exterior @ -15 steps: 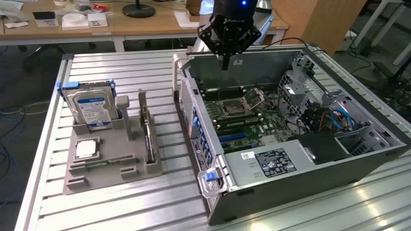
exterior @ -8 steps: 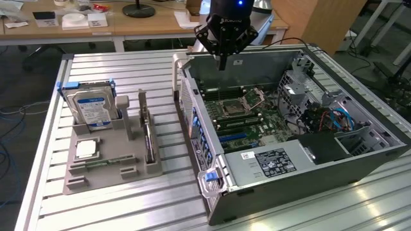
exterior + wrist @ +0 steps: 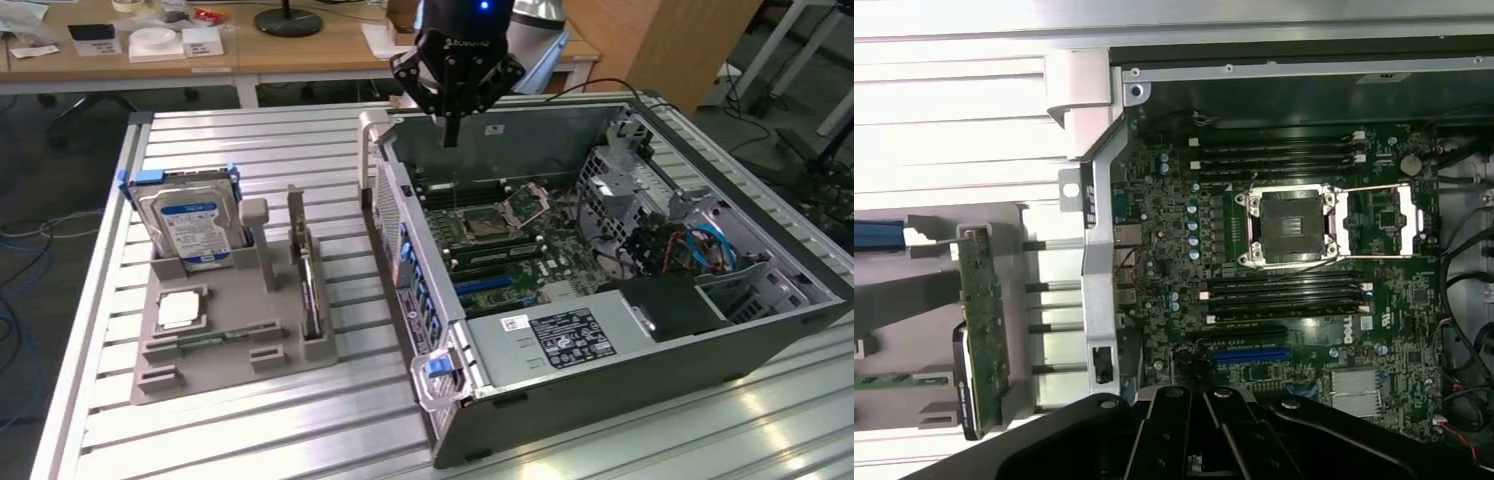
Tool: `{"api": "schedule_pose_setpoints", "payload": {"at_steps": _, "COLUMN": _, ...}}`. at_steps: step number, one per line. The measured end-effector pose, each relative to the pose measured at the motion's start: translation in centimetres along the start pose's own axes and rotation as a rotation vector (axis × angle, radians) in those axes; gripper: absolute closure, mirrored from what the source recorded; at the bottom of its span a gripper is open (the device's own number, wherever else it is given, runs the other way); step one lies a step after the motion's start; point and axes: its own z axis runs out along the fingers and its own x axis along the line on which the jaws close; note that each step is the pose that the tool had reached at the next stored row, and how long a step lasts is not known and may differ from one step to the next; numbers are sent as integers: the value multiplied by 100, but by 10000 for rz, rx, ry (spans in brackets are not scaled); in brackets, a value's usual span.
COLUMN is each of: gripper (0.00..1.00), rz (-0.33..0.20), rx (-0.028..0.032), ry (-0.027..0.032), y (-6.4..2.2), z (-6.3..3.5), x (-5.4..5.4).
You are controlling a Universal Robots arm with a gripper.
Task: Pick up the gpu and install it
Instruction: 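Reach for the gpu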
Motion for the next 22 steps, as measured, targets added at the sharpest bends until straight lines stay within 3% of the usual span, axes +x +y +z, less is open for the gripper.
{"api": "schedule_pose_setpoints", "payload": {"at_steps": 22, "gripper": 89, "rz": -1, "rx": 0, "ry": 0, "y": -22, "z": -7, "x": 293}}
